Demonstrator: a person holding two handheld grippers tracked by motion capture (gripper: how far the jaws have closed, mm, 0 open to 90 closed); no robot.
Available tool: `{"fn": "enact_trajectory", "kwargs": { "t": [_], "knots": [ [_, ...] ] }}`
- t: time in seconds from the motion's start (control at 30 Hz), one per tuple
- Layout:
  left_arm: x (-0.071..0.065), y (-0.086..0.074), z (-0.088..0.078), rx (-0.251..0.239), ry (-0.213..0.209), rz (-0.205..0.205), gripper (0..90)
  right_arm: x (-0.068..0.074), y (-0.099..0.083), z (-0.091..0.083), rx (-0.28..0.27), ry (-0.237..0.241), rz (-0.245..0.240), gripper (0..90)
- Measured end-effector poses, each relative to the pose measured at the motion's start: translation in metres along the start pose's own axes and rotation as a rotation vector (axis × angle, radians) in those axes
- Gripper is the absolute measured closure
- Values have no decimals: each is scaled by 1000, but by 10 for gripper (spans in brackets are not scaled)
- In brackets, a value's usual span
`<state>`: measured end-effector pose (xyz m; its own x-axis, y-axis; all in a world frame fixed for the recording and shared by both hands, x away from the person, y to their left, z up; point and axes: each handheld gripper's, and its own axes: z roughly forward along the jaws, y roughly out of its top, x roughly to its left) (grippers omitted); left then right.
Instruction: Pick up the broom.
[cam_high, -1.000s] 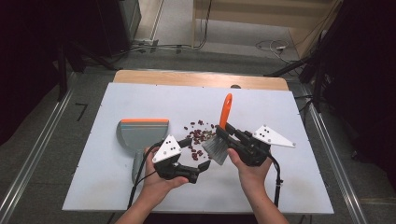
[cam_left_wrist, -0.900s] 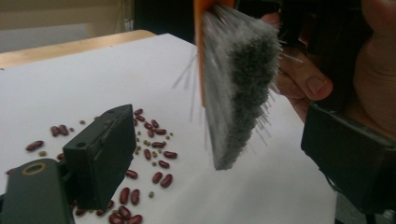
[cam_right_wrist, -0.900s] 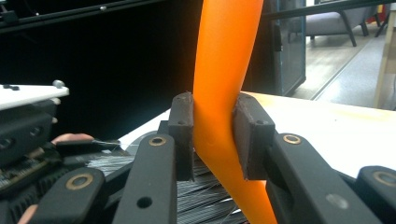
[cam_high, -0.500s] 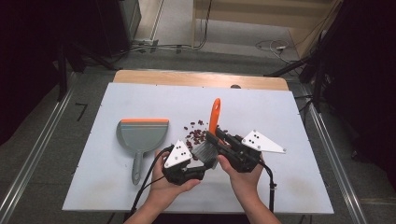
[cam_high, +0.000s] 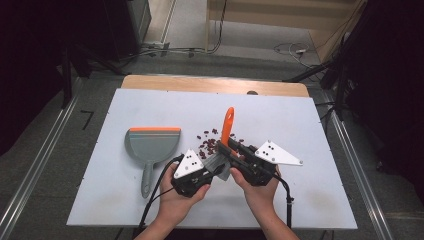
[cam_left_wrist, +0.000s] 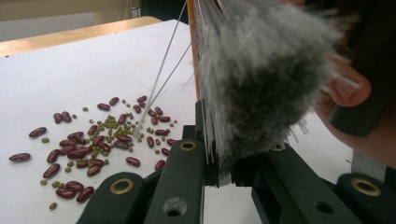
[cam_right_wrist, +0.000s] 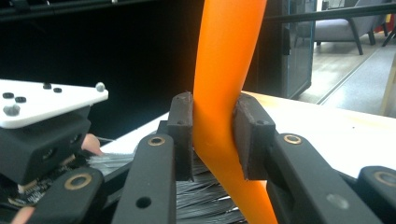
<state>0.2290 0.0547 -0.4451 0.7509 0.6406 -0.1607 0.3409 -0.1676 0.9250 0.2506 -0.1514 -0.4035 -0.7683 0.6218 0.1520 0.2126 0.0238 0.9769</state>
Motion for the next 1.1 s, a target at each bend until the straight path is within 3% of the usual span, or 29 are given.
{"fn": "enact_trajectory", "kwargs": {
  "t": [0.07,0.13,0.37,0.53,0.73,0.83,1.1],
  "knots": [
    [3,1,-2,5,-13,-2,859,0,1,0,5,-4,-22,668],
    [6,2,-4,6,-23,-2,860,-2,3,0,4,16,-29,583],
    [21,5,-17,-14,-63,9,860,-22,9,-5,32,140,-27,525],
    [32,7,-27,-22,-123,24,861,-34,9,-5,74,232,-35,526],
    [39,7,-33,-9,-192,46,861,-48,-4,2,116,335,-23,555],
    [42,6,-35,-14,-244,59,860,-48,-8,5,139,384,-44,577],
    [38,5,-32,-12,-351,95,860,-47,-9,7,181,532,6,569]
  ]
}}
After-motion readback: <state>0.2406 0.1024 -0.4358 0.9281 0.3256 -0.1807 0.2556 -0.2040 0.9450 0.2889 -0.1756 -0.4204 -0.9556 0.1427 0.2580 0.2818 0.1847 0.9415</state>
